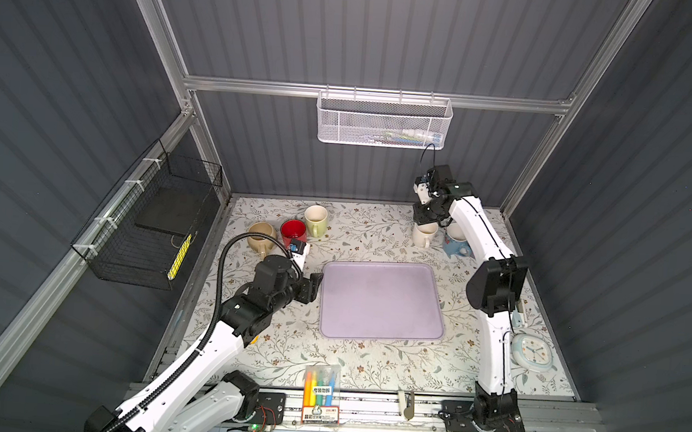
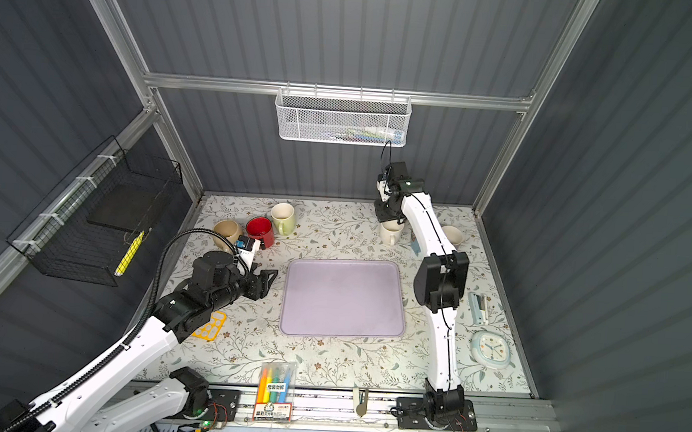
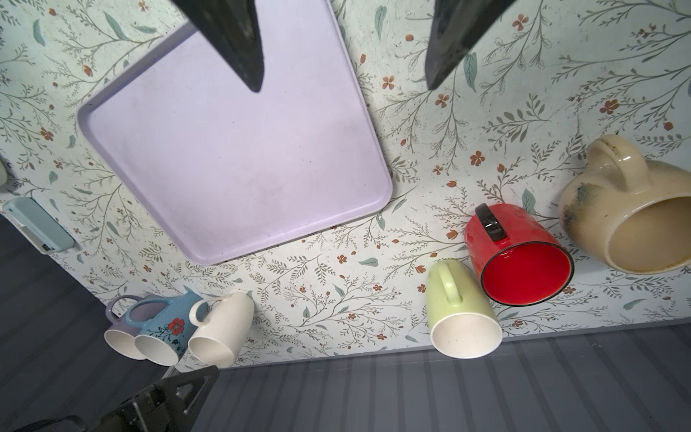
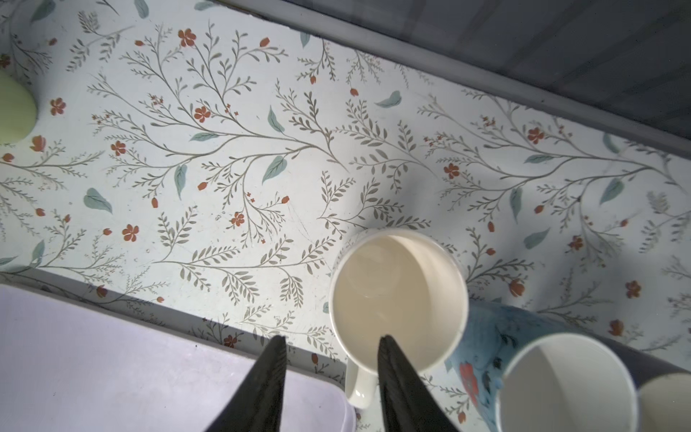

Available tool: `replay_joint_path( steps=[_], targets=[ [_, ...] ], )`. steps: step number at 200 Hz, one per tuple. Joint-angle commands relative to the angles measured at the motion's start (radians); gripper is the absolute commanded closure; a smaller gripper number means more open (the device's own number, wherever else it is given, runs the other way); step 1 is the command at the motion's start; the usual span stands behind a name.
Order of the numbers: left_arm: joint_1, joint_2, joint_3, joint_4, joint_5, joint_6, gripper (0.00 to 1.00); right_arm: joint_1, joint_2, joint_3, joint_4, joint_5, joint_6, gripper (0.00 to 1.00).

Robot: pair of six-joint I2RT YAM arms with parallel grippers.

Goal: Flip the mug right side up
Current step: 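Raise the right gripper up and away from the white mug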

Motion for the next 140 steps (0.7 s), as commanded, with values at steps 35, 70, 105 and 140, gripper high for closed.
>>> replay_joint_path(
  steps=[35, 70, 105, 140],
  targets=[
    [0.004, -0.003, -0.018, 0.085, -0.060, -0.014, 0.30, 0.000, -0.162, -0.202, 0.100, -0.003, 0.012, 0.47],
    [0.004, 0.007, -0.039, 0.154, -0.111, -0.013, 0.27, -0.001, -0.279, -0.336, 0.131, 0.019, 0.017, 0.39],
    [0.004, 0.064, -0.030, 0.205, -0.138, -0.003, 0.23, -0.003, -0.428, -0.510, 0.206, 0.045, 0.031, 0.34],
    [0.006, 0.110, -0.018, 0.247, -0.174, 0.011, 0.18, -0.013, -0.553, -0.656, 0.280, 0.044, 0.062, 0.28]
  ],
)
